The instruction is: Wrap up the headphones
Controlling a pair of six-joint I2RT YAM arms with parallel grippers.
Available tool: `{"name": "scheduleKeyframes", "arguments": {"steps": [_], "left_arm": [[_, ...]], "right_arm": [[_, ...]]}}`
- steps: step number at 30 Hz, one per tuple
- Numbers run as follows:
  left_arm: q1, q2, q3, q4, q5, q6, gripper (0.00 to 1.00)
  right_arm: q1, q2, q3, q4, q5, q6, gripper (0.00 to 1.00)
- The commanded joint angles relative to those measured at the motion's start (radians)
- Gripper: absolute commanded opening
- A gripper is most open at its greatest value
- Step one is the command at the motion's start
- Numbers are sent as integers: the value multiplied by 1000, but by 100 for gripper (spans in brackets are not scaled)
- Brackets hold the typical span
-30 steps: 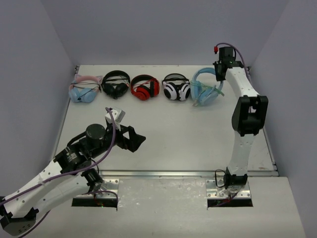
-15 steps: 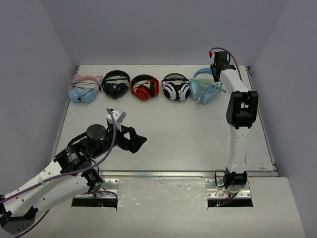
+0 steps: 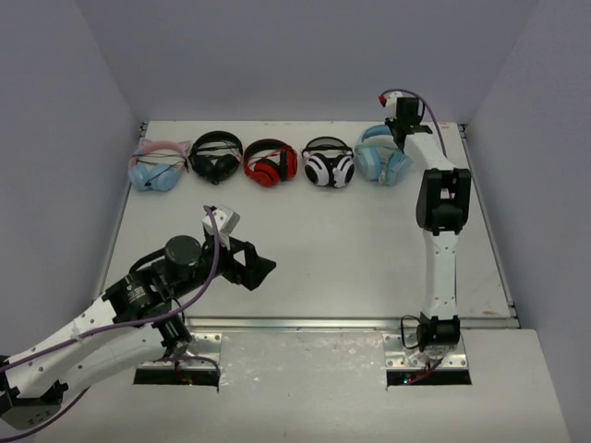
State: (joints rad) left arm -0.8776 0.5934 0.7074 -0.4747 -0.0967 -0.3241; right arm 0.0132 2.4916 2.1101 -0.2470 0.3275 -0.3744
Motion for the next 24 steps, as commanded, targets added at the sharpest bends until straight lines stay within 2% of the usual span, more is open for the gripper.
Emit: {"name": "scheduleKeyframes", "arguments": {"steps": [1, 4, 9, 11, 13, 21, 24], "left_arm": [[-9, 3, 1, 42, -11, -12, 100], [-9, 25, 4, 41, -6, -10, 100], [-9, 31, 3, 38, -5, -10, 100], [-9, 23, 1, 39, -9, -12, 100], [-11, 19, 3, 39, -18, -13, 100], [-11, 20, 3, 30, -44, -23, 100], [-11, 28, 4, 28, -57, -26, 100]], "right_arm": [[-9, 41, 65, 121, -30, -112, 43], [-10, 53, 102, 147, -42, -109, 53], [-9, 35, 156, 143, -51, -69, 60], [-10, 7, 163, 152, -50, -26, 70], [-9, -13, 175, 161, -36, 26, 99], [-2, -48, 179, 85, -64, 92, 99], [-1, -86, 107, 75, -86, 159, 99]]}}
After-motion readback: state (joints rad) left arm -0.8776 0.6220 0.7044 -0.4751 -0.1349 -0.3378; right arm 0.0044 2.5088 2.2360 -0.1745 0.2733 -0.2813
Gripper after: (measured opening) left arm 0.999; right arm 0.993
